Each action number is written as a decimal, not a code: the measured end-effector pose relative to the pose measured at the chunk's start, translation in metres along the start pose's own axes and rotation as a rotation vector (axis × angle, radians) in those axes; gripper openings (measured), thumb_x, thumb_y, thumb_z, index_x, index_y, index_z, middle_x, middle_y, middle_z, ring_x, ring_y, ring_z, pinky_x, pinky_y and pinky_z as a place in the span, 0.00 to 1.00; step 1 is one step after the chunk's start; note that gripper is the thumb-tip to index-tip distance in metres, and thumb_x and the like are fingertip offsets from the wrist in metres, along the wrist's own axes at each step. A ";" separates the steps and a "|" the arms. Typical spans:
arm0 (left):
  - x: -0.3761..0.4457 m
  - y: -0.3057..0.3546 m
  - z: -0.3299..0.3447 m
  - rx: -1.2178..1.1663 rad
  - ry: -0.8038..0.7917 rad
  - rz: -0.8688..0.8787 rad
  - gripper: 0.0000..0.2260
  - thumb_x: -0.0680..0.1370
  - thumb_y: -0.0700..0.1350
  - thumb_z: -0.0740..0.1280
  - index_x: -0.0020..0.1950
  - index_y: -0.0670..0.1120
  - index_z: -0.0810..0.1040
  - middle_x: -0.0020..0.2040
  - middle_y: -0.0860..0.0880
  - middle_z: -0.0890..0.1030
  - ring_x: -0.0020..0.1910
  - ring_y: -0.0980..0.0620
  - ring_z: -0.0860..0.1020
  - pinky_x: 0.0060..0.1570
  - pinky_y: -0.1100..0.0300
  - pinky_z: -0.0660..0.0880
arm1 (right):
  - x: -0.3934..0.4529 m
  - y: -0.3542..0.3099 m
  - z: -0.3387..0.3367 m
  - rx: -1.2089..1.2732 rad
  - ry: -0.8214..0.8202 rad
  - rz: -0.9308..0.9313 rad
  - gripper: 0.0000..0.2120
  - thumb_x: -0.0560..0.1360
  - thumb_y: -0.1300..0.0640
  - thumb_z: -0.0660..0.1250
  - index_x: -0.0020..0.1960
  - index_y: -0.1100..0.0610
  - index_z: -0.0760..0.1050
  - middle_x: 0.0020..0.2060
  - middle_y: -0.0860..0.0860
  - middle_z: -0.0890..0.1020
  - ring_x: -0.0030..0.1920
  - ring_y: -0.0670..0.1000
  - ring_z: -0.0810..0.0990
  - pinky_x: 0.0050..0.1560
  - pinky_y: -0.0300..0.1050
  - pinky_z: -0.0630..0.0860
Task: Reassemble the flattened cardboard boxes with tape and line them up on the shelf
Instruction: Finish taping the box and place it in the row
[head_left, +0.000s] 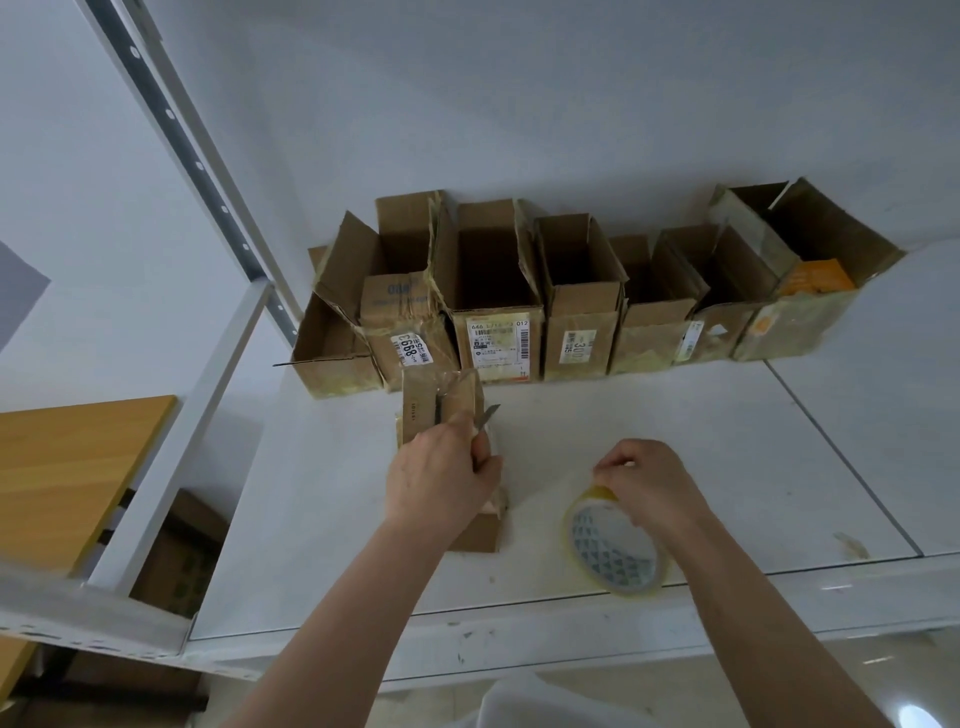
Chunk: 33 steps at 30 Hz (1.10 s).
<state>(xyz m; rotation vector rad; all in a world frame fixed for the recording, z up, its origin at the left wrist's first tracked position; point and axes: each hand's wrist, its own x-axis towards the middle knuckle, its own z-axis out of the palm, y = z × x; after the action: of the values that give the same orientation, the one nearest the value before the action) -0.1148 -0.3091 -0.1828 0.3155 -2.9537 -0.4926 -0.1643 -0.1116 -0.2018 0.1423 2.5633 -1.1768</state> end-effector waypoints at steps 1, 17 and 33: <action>0.000 0.002 -0.001 0.021 -0.017 -0.004 0.12 0.76 0.52 0.66 0.42 0.50 0.65 0.34 0.54 0.69 0.39 0.45 0.76 0.35 0.57 0.69 | 0.001 0.002 -0.004 -0.009 0.025 -0.013 0.05 0.72 0.53 0.69 0.37 0.47 0.78 0.35 0.43 0.81 0.36 0.49 0.79 0.45 0.52 0.80; 0.004 0.021 -0.009 -0.149 0.037 0.003 0.22 0.77 0.65 0.61 0.62 0.50 0.69 0.41 0.56 0.76 0.42 0.51 0.79 0.38 0.58 0.73 | -0.016 -0.001 -0.007 0.289 0.047 -0.320 0.08 0.77 0.55 0.68 0.40 0.45 0.75 0.36 0.48 0.82 0.41 0.52 0.80 0.46 0.57 0.78; -0.010 0.057 -0.004 -1.106 -0.174 -0.098 0.13 0.78 0.42 0.70 0.34 0.43 0.78 0.22 0.57 0.73 0.22 0.61 0.69 0.27 0.70 0.66 | -0.018 -0.015 0.000 0.018 0.415 -0.610 0.12 0.77 0.42 0.61 0.49 0.49 0.75 0.29 0.43 0.77 0.30 0.43 0.74 0.30 0.42 0.68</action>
<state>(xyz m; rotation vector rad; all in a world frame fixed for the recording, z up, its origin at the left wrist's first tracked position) -0.1144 -0.2551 -0.1606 0.2680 -2.3033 -2.0543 -0.1511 -0.1211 -0.1850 -0.4765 3.0785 -1.5014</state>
